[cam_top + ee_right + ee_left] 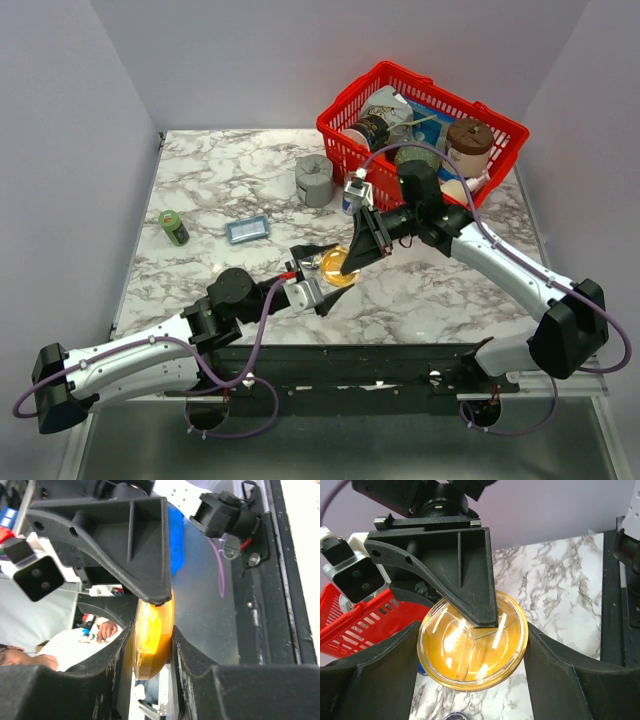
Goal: Sort the pills into containers
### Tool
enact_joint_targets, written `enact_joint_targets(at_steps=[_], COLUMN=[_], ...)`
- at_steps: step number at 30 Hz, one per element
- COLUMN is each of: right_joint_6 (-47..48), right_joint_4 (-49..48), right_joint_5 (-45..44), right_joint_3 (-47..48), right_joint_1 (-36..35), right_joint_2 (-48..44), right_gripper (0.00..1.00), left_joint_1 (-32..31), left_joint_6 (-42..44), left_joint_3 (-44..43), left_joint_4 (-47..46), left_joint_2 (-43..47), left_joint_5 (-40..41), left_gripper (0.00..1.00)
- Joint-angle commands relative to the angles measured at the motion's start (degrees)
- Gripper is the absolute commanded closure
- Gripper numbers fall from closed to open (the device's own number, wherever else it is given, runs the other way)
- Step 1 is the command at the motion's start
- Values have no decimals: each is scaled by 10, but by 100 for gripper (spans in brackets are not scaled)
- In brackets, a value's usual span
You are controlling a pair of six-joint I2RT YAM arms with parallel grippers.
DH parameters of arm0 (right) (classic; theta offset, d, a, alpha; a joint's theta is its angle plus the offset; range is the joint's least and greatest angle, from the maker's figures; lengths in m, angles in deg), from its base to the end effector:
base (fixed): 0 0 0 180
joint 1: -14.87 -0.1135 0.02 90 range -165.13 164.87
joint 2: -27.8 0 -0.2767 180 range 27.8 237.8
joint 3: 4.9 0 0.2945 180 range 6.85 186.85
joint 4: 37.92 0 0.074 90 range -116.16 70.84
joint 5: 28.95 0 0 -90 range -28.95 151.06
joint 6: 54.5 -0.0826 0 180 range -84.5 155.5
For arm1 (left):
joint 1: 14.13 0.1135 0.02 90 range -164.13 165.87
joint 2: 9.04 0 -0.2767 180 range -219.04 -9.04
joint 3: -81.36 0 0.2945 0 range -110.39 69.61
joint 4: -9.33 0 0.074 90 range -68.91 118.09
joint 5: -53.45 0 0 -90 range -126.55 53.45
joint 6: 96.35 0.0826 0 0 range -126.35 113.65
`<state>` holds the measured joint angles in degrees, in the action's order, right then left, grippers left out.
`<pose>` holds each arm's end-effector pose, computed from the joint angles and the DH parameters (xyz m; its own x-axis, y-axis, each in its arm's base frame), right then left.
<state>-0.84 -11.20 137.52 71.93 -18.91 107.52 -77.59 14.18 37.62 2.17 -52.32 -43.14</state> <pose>0.2428 0.2591 0.3248 -0.8242 -0.3846 -0.4157 -0.4274 -0.0591 0.9021 0.1111 -0.2437 0.3263 0.3850 0.0089 -0.9229 0.8591 0.3620 0.3619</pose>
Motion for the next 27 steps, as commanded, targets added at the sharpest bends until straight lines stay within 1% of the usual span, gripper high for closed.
enact_joint_targets(at_steps=[1,2,3,5,6,7,8,9,10,11,12,13,15,16,19,21,27], right_joint_6=[-114,-129,-145,-212,-242,-313,-351,-390,-464,-500,-537,-606,-659,-691,-728,-734,-741], right_joint_4=[-134,-144,-197,-254,-333,-379,-426,-520,-568,-616,-710,-754,-839,-856,-898,-904,-905], right_joint_5=[55,60,61,66,67,67,66,64,62,57,55,53,47,44,34,29,22], right_joint_3=[-11,-11,-13,-16,-24,-30,-35,-38,-44,-46,-49,-45,-37,-33,-21,-21,-26], right_joint_1=[7,7,9,11,13,13,13,13,13,13,13,13,13,13,13,13,13], right_joint_2=[-3,-4,-6,-11,-13,-14,-11,-6,-2,3,20,28,45,55,63,62,60], right_gripper=[74,75,74,74,74,74,74,74,74,74,74,74,74,74,74,74,73], left_joint_1=[7,9,10,12,12,13,13,14,14,14,14,14,13,14,14,13,14], left_joint_6=[-29,-31,-35,-40,-41,-42,-43,-43,-42,-41,-38,-37,-32,-26,-12,-3,5], left_joint_3=[28,32,34,43,46,51,54,55,56,56,55,51,46,37,30,27,8], left_joint_4=[-96,-123,-136,-168,-180,-192,-218,-231,-243,-267,-279,-292,-322,-328,-350,-378,-397], left_joint_2=[17,19,24,29,35,36,37,36,35,33,25,20,1,-6,-32,-45,-73], left_joint_5=[32,33,33,27,25,24,22,21,20,18,14,7,0,-2,-4,-9,-25], left_gripper=[4,1,1,1,1,1,1,1,1,1,1,1,1,1,1,1,1])
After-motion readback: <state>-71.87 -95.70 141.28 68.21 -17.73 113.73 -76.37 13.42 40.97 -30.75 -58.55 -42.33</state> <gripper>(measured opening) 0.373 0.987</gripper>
